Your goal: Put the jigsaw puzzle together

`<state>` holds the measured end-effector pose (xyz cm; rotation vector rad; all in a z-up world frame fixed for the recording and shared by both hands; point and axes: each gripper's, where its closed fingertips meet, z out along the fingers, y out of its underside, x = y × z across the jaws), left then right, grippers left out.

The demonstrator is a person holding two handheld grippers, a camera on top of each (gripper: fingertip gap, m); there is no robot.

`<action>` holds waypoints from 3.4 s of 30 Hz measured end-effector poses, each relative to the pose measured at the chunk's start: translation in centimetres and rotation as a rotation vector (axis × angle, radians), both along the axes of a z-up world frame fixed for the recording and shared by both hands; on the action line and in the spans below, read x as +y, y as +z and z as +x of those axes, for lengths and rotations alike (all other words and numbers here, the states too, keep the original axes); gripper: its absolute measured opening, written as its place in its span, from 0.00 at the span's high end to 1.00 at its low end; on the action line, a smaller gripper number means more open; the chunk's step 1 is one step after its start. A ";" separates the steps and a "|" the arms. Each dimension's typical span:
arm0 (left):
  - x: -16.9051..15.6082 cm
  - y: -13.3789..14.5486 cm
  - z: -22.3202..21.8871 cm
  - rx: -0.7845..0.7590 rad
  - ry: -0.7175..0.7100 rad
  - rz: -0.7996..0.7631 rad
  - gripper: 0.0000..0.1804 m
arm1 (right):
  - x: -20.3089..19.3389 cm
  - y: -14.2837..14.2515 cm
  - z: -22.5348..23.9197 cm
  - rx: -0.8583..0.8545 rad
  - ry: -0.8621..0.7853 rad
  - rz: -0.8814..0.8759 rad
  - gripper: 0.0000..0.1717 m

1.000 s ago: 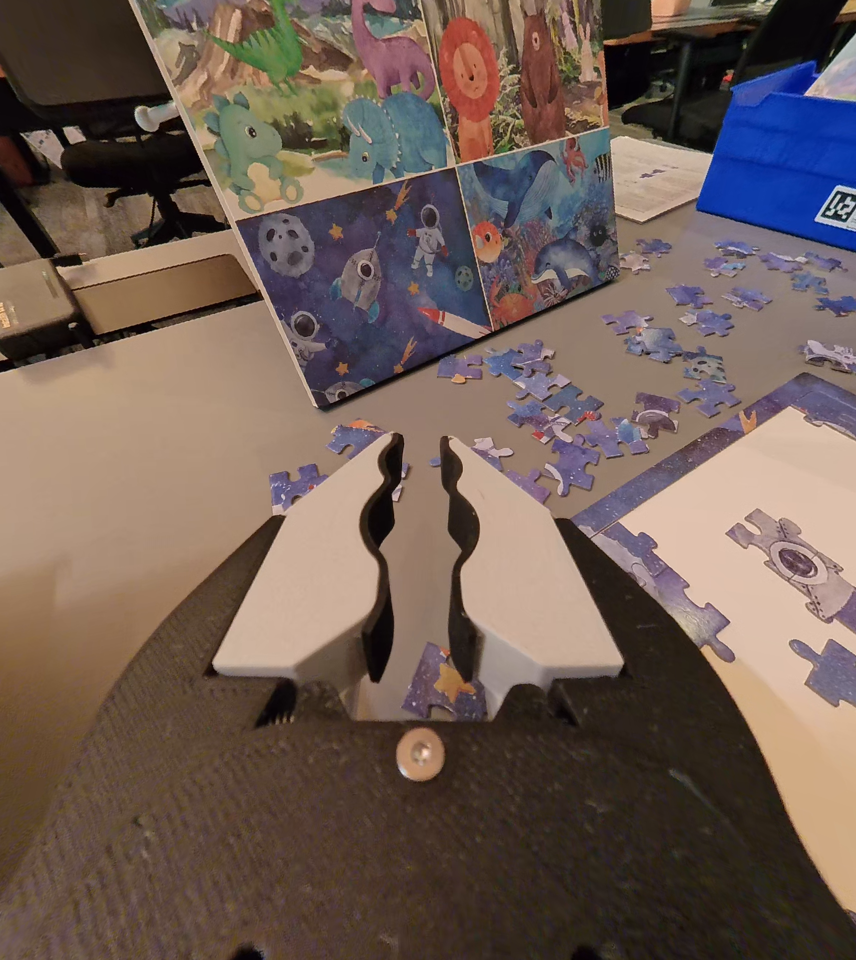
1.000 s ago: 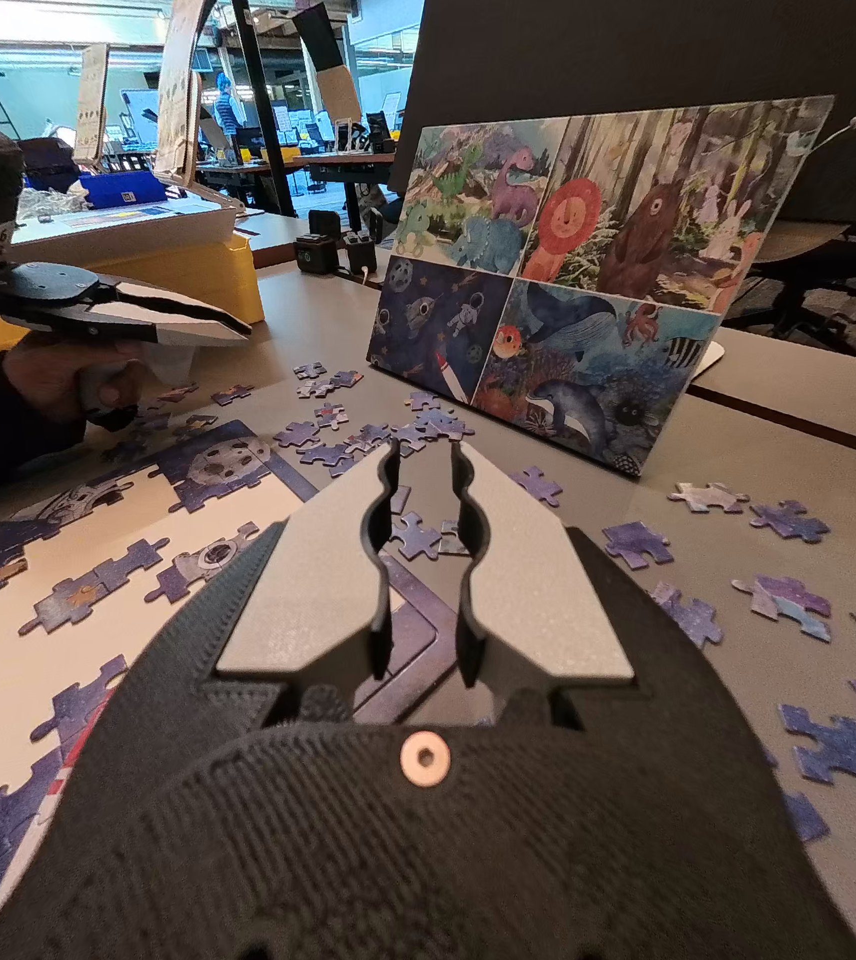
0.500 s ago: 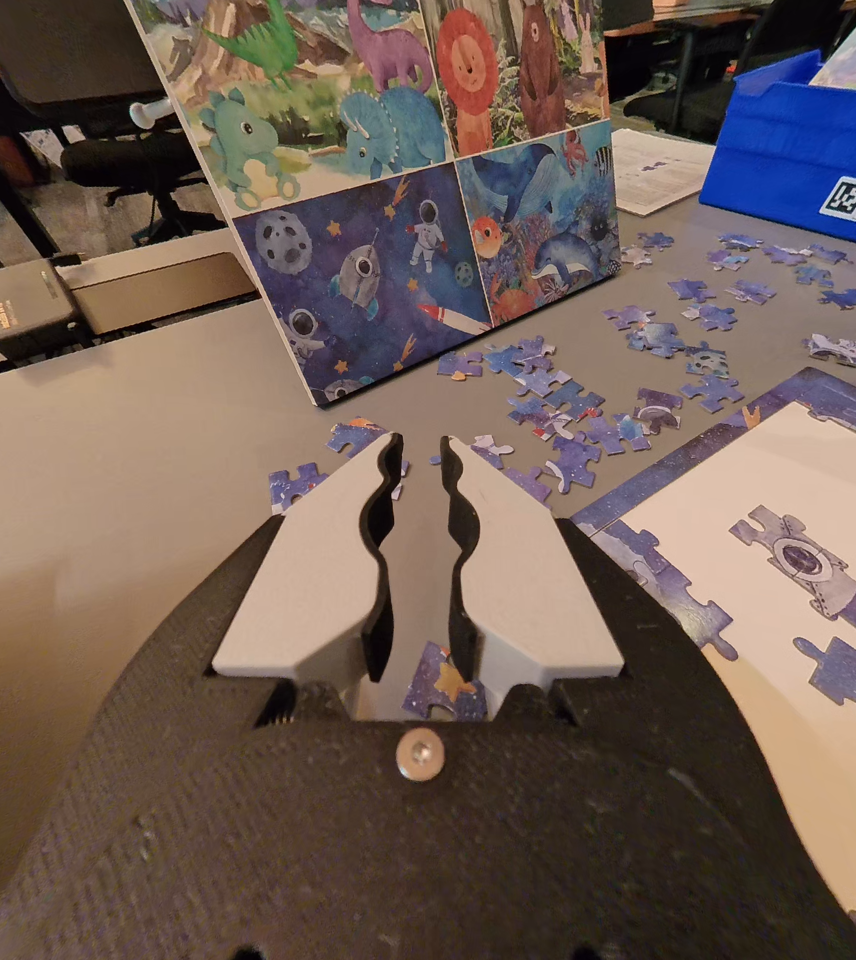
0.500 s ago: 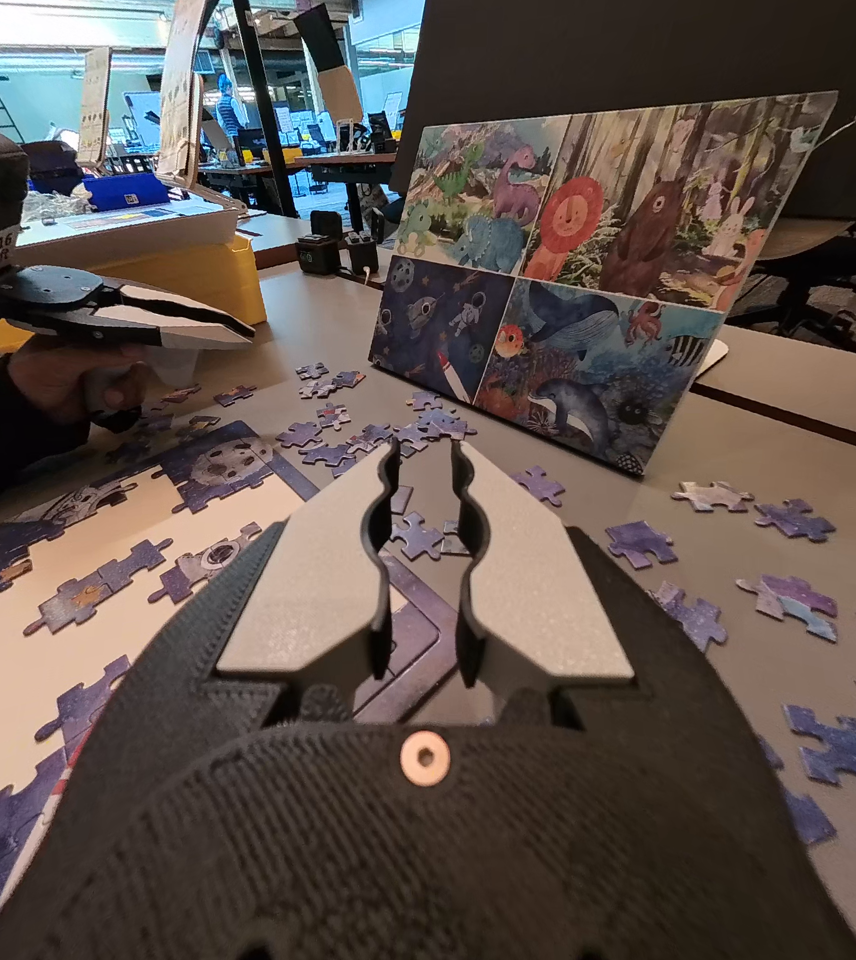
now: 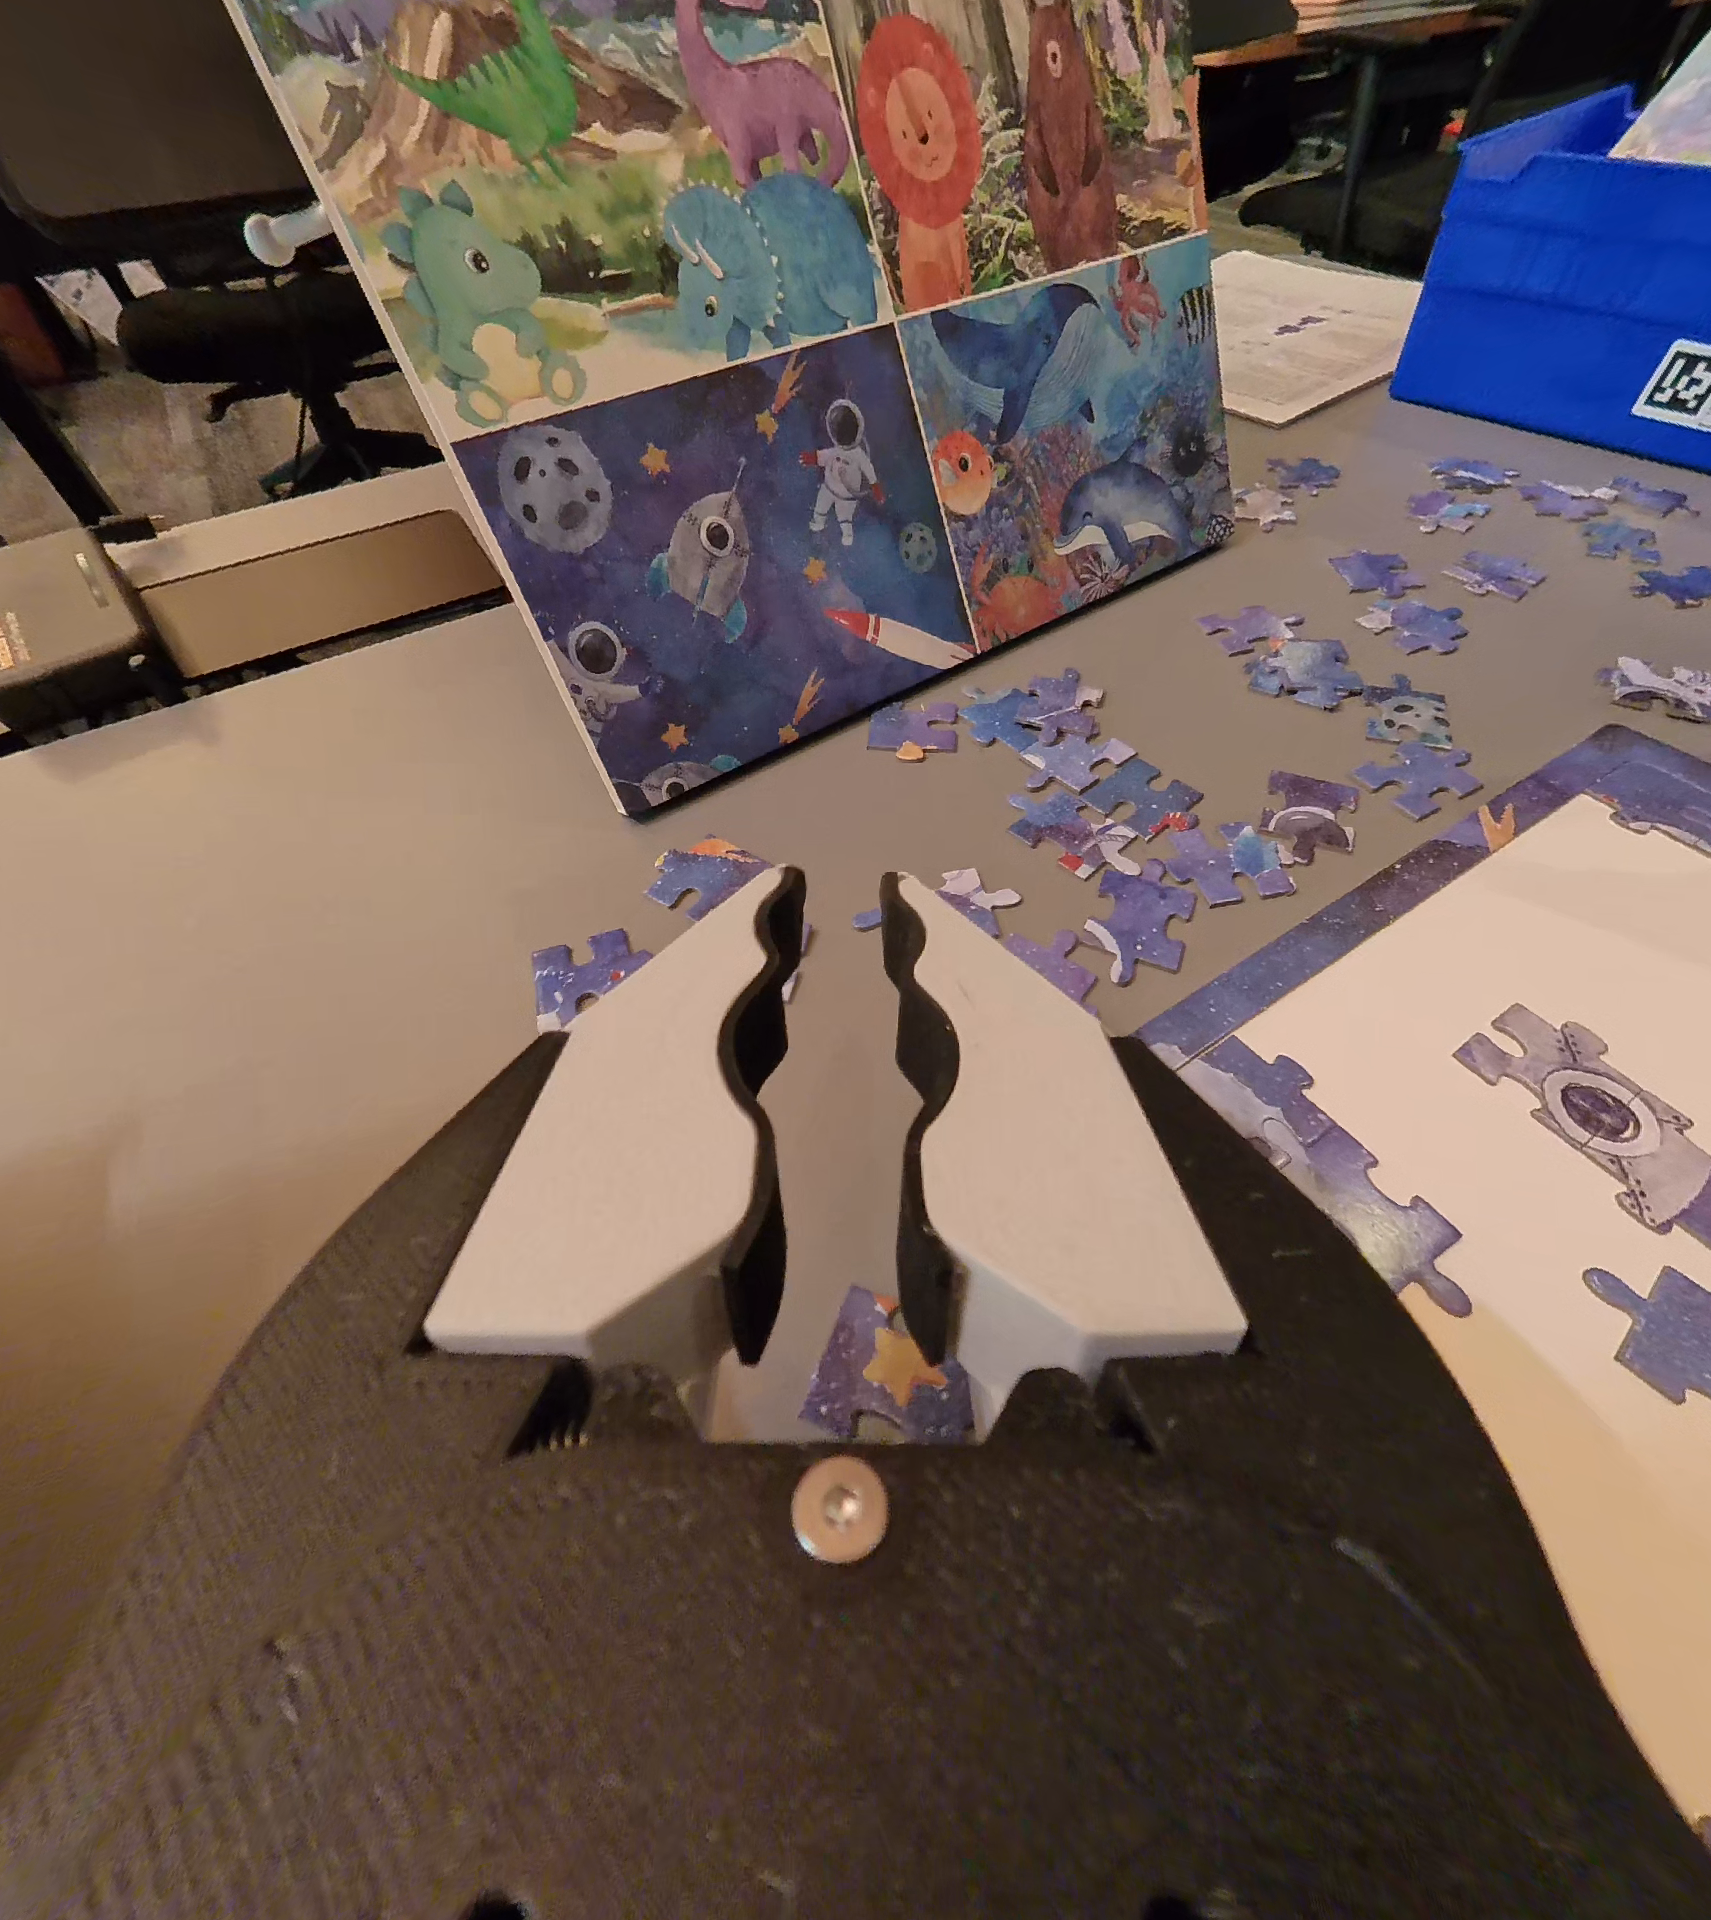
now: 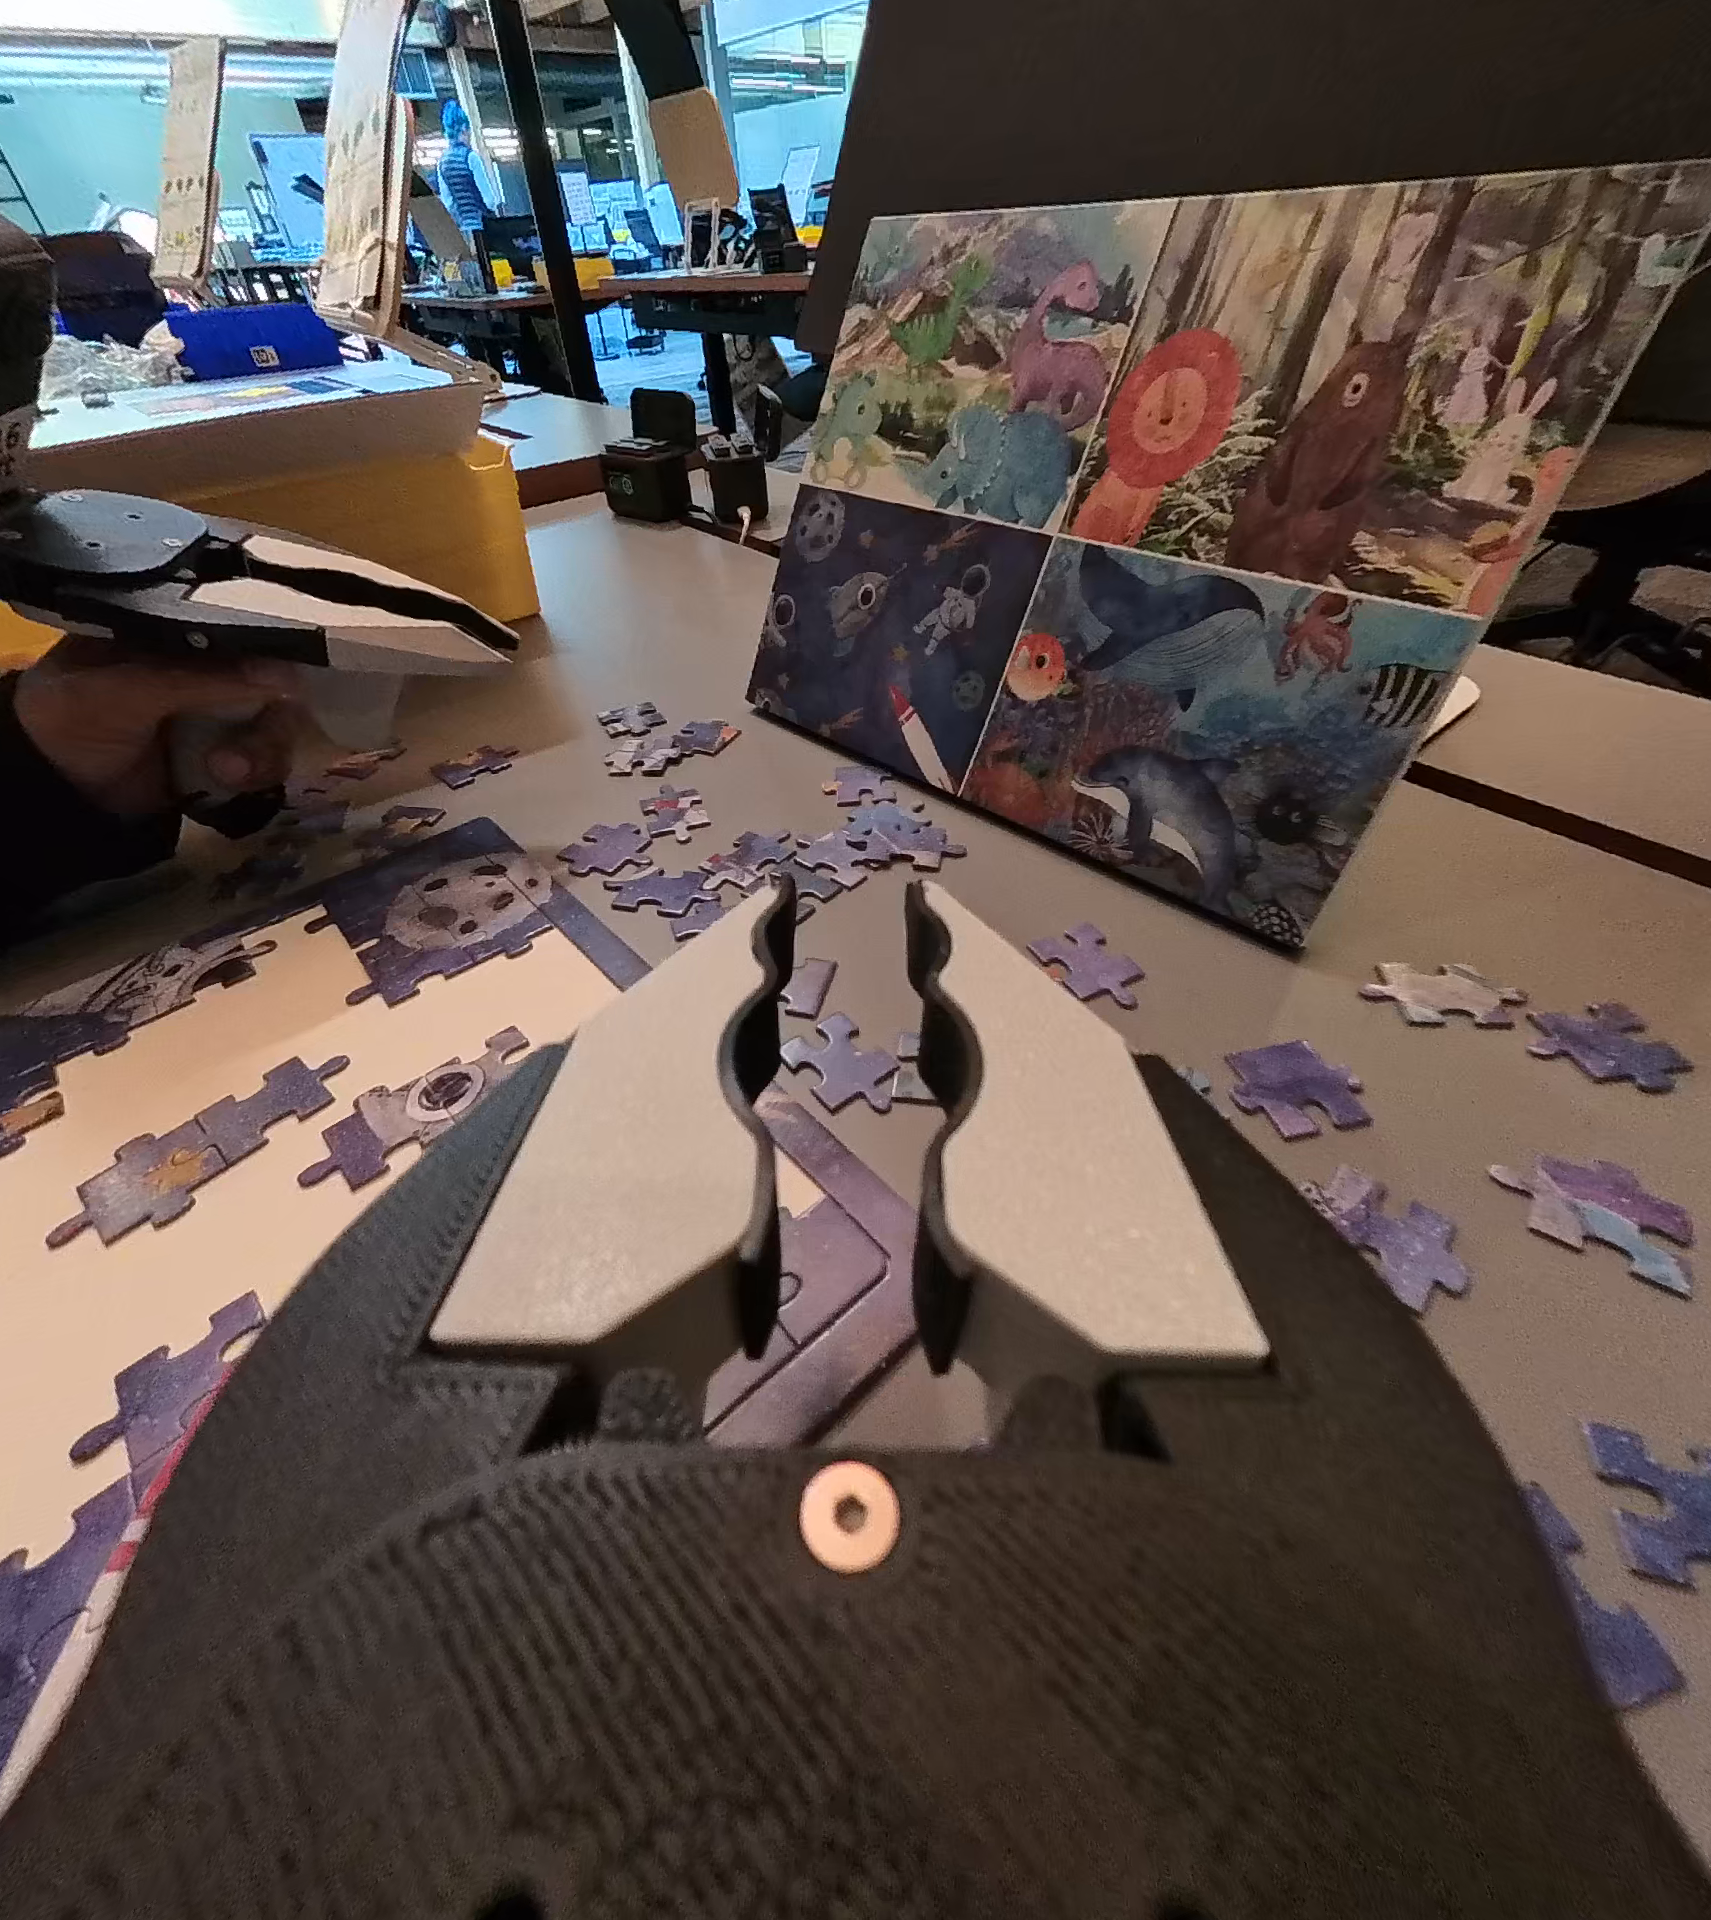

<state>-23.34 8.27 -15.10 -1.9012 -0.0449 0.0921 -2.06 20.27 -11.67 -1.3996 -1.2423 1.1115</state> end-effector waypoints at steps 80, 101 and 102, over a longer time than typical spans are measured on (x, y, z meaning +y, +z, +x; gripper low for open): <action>0.3 -1.0 0.5 0.062 -0.011 -0.051 0.92 | -20.0 -10.1 -1.8 -0.621 0.691 0.209 0.94; 0.3 -0.8 0.5 0.064 -0.013 -0.046 0.91 | -20.0 -10.4 -2.5 -0.762 0.737 0.258 0.96; 0.3 -0.8 0.5 0.063 -0.013 -0.045 0.91 | -20.0 -10.4 -2.5 -0.758 0.735 0.257 0.96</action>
